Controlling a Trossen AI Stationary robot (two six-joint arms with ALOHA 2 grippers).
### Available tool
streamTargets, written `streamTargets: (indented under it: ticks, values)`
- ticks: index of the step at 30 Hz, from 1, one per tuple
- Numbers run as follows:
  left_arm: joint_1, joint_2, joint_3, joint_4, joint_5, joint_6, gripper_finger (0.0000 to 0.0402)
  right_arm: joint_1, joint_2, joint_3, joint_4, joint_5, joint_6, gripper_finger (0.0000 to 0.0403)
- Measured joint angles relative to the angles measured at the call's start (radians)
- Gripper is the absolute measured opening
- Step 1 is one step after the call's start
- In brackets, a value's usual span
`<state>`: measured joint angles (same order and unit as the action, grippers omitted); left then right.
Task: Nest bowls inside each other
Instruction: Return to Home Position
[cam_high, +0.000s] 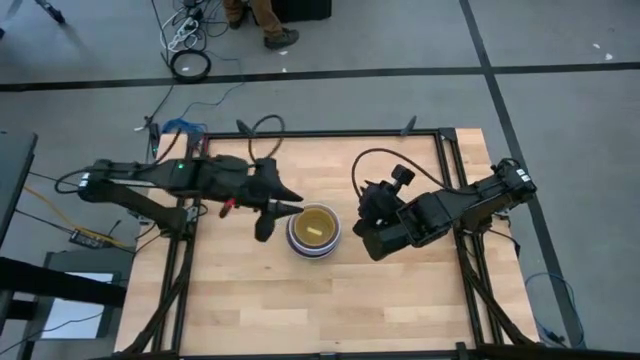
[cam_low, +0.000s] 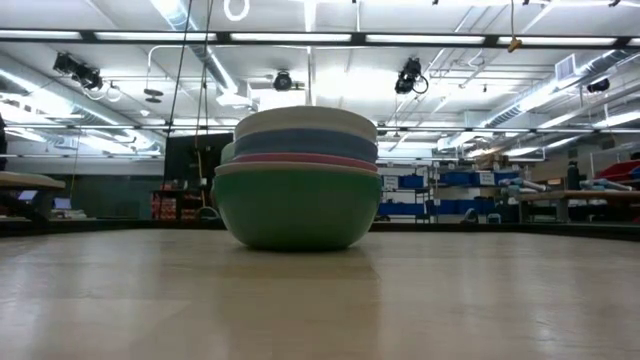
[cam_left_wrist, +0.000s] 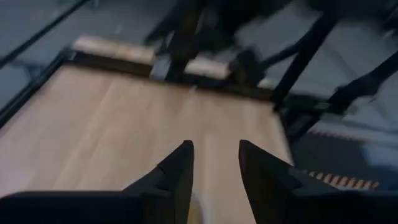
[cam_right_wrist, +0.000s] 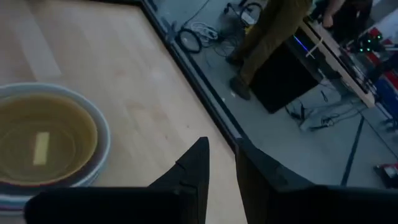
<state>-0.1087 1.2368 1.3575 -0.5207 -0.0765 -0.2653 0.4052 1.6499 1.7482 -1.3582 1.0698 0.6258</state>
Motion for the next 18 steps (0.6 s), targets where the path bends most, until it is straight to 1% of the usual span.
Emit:
streamTargets:
  ticks: [3,4,5,6,7,8,9,10,11,12,13,14,16,18]
  values:
    - [-0.038,-0.025,-0.006,0.057,-0.012,0.003,0.0137,0.019,0.000,-0.003,0.039,0.019,-0.014,0.0065]
    - [-0.049,-0.026,-0.011,0.112,-0.031,0.021,0.0137,0.026,0.000,-0.003,0.101,0.043,-0.055,0.0065]
    - [-0.058,-0.026,-0.022,0.183,-0.043,0.076,0.0137,0.029,-0.001,-0.003,0.197,0.052,-0.122,0.0065]
    - [-0.063,-0.023,-0.034,0.256,-0.043,0.131,0.0137,0.025,-0.006,-0.003,0.306,0.028,-0.217,0.0065]
    - [-0.062,-0.017,-0.048,0.336,-0.040,0.168,0.0137,0.013,-0.012,-0.003,0.436,-0.045,-0.339,0.0065]
    - [-0.052,-0.005,-0.058,0.433,-0.023,0.204,0.0137,-0.003,-0.018,-0.003,0.578,-0.166,-0.469,0.0065]
    - [-0.029,0.004,-0.067,0.513,0.012,0.245,0.0137,-0.025,-0.025,-0.003,0.714,-0.322,-0.602,0.0065]
    - [-0.002,0.008,-0.076,0.555,0.048,0.276,0.0137,-0.054,-0.027,-0.003,0.842,-0.493,-0.713,0.0065]
    - [0.030,0.010,-0.084,0.577,0.078,0.289,0.0137,-0.083,-0.028,-0.001,0.952,-0.658,-0.791,0.0065]
    - [0.065,0.012,-0.087,0.582,0.098,0.291,0.0137,-0.112,-0.034,0.001,1.021,-0.796,-0.839,0.0065]
    - [0.102,0.010,-0.087,0.559,0.107,0.285,0.0137,-0.142,-0.045,0.004,1.025,-0.879,-0.857,0.0065]
    - [0.134,-0.006,-0.092,0.516,0.115,0.273,0.0137,-0.176,-0.061,0.012,1.016,-0.936,-0.857,0.0065]
    - [0.184,-0.061,-0.117,0.446,0.131,0.258,0.0137,-0.232,-0.113,0.014,0.961,-1.004,-0.845,0.0065]
    - [0.208,-0.143,-0.150,0.440,0.146,0.277,0.0137,-0.276,-0.177,-0.002,0.916,-1.077,-0.843,0.0065]
